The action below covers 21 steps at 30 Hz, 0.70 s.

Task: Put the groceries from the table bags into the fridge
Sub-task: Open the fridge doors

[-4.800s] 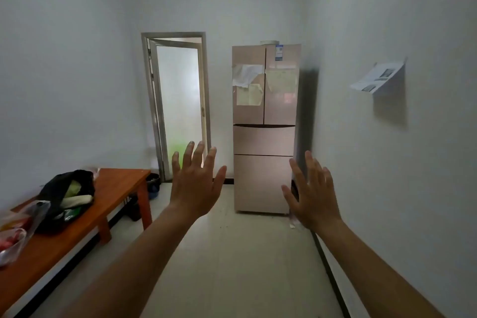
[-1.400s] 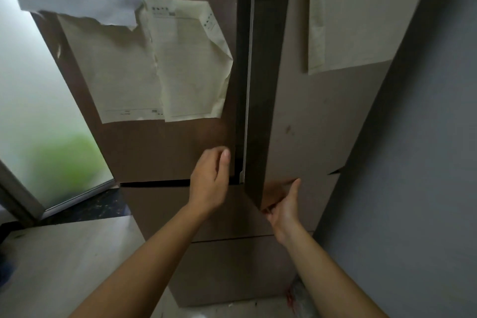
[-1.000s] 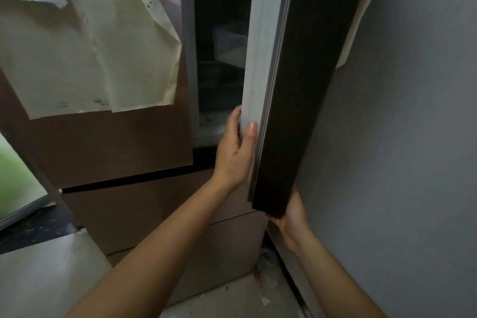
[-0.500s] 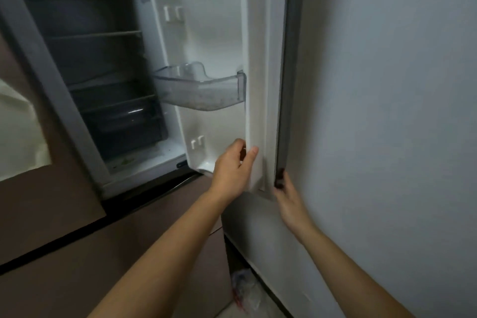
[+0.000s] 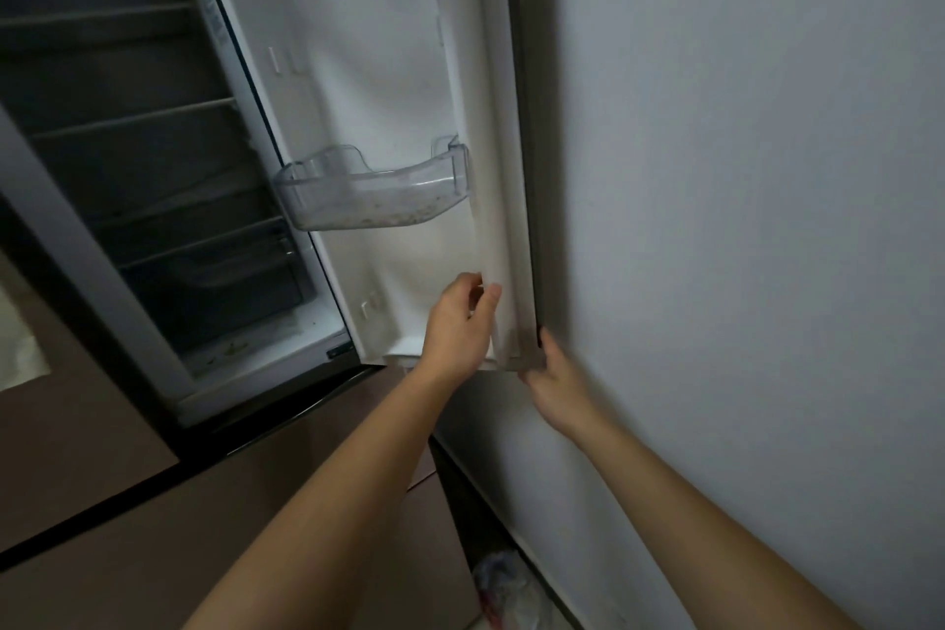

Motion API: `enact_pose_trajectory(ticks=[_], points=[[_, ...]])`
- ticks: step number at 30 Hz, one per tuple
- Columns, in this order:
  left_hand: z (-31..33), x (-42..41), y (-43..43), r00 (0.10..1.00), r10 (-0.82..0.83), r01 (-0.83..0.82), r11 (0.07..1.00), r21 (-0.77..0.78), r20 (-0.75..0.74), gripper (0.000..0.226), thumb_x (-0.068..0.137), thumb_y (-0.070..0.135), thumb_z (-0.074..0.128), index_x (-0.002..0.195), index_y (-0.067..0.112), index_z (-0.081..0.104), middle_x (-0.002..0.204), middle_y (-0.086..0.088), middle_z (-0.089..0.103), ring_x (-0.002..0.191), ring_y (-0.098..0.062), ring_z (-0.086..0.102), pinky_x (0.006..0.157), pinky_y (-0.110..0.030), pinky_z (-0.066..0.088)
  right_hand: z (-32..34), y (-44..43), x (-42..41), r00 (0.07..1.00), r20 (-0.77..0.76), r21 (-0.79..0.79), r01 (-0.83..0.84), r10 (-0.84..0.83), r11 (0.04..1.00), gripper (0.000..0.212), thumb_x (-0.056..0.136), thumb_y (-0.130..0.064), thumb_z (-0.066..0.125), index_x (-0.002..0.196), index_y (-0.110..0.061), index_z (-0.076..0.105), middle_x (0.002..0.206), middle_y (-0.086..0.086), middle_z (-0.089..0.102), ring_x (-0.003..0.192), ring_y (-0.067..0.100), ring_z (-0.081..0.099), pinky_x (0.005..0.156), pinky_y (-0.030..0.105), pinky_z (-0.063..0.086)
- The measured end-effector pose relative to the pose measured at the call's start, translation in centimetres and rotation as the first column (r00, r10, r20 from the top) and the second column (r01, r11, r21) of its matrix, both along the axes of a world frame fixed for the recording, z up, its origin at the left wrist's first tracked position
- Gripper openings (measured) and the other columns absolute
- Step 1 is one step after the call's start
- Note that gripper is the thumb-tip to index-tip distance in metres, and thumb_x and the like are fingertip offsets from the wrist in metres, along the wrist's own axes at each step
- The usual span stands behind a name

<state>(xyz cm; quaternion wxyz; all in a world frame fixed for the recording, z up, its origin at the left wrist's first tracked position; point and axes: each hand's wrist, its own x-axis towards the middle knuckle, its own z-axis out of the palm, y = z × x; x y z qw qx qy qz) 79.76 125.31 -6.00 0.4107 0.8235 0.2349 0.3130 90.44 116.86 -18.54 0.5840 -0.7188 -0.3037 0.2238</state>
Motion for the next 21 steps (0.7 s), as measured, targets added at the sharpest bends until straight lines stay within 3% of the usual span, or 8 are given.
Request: enact_pose_trajectory(ticks=[3, 5, 8, 10, 13, 15, 18, 21], points=[[-0.3, -0.5, 0.3, 0.999, -0.009, 0.012, 0.998, 0.057, -0.054, 0.040, 0.104, 0.039, 0.045, 0.132, 0.013, 0.058, 0.119, -0.004, 0.064, 0.114, -0.021, 0.059, 0.102, -0.044, 0.048, -1.4, 0.7, 0.6, 0.998, 0.003, -0.011, 0.060, -0.060, 0.998, 0.080, 0.081, -0.047, 0.059, 0.154, -0.038, 0.028, 0.154, -0.007, 0.045, 0.138, 0.019, 0.046, 0.111, 0.050, 0.043], [-0.7, -1.9, 0.5, 0.997, 0.016, -0.001, 0.980, 0.201, -0.072, 0.039, 0.105, 0.036, 0.043, 0.134, 0.015, 0.060, 0.126, -0.004, 0.062, 0.119, -0.017, 0.055, 0.104, -0.032, 0.043, 0.4, 0.2, -1.7, 0.988, 0.005, -0.008, 0.155, -0.155, 0.988, 0.075, 0.086, -0.039, 0.063, 0.154, -0.032, 0.032, 0.153, -0.002, 0.046, 0.136, 0.022, 0.049, 0.110, 0.047, 0.044], [-1.7, -5.4, 1.1, 0.990, 0.096, -0.052, 0.926, 0.373, -0.100, 0.038, 0.106, 0.037, 0.041, 0.131, 0.017, 0.062, 0.126, 0.001, 0.061, 0.118, -0.014, 0.054, 0.100, -0.032, 0.044, 0.2, 0.4, -5.1, 0.944, 0.015, -0.002, 0.329, -0.329, 0.944, 0.078, 0.091, -0.017, 0.066, 0.157, -0.012, 0.024, 0.157, 0.014, 0.034, 0.141, 0.033, 0.038, 0.114, 0.041, 0.035], [-2.7, -8.4, 2.2, 0.967, 0.188, -0.096, 0.894, 0.438, -0.172, 0.043, 0.106, 0.042, 0.037, 0.135, 0.019, 0.059, 0.131, 0.003, 0.057, 0.120, -0.014, 0.052, 0.101, -0.034, 0.044, -0.8, 1.5, -7.2, 0.918, -0.112, -0.067, 0.375, -0.380, 0.925, 0.087, 0.091, -0.012, 0.067, 0.157, -0.002, 0.013, 0.160, 0.021, 0.022, 0.145, 0.036, 0.030, 0.115, 0.039, 0.029], [-4.5, -14.0, 4.6, 0.894, 0.343, -0.163, 0.849, 0.503, -0.289, 0.047, 0.105, 0.046, 0.033, 0.140, 0.022, 0.054, 0.141, 0.002, 0.051, 0.131, -0.016, 0.045, 0.109, -0.040, 0.039, -2.4, 4.5, -10.9, 0.879, -0.337, -0.220, 0.273, -0.336, 0.936, 0.090, 0.090, -0.023, 0.070, 0.155, 0.001, 0.012, 0.157, 0.024, 0.022, 0.139, 0.043, 0.036, 0.113, 0.044, 0.035], [-5.7, -17.9, 6.1, 0.839, 0.438, -0.247, 0.835, 0.492, -0.323, 0.049, 0.105, 0.046, 0.035, 0.144, 0.021, 0.049, 0.147, 0.000, 0.046, 0.138, -0.018, 0.039, 0.114, -0.041, 0.034, -3.0, 6.5, -13.7, 0.906, -0.374, -0.226, 0.116, -0.196, 0.967, 0.082, 0.092, -0.026, 0.067, 0.155, -0.004, 0.020, 0.157, 0.020, 0.031, 0.137, 0.040, 0.041, 0.113, 0.046, 0.038], [-6.6, -23.3, 8.2, 0.811, 0.516, -0.457, 0.853, 0.252, -0.277, 0.050, 0.104, 0.045, 0.038, 0.143, 0.015, 0.049, 0.144, -0.003, 0.048, 0.136, -0.020, 0.042, 0.112, -0.036, 0.035, -2.8, 9.6, -17.7, 0.951, -0.304, -0.198, -0.128, 0.063, 0.972, 0.057, 0.099, -0.022, 0.059, 0.150, -0.010, 0.038, 0.146, 0.013, 0.051, 0.130, 0.031, 0.050, 0.106, 0.037, 0.041], [-7.4, -28.3, 11.1, 0.776, 0.597, -0.631, 0.730, -0.264, -0.204, 0.065, 0.101, 0.057, 0.038, 0.149, 0.013, 0.041, 0.149, 0.001, 0.042, 0.139, -0.023, 0.039, 0.113, -0.033, 0.030, -1.0, 12.8, -21.3, 0.936, -0.271, -0.123, -0.267, 0.226, 0.956, 0.045, 0.102, -0.025, 0.054, 0.146, -0.020, 0.043, 0.140, 0.006, 0.052, 0.119, 0.021, 0.053, 0.096, 0.032, 0.042]])
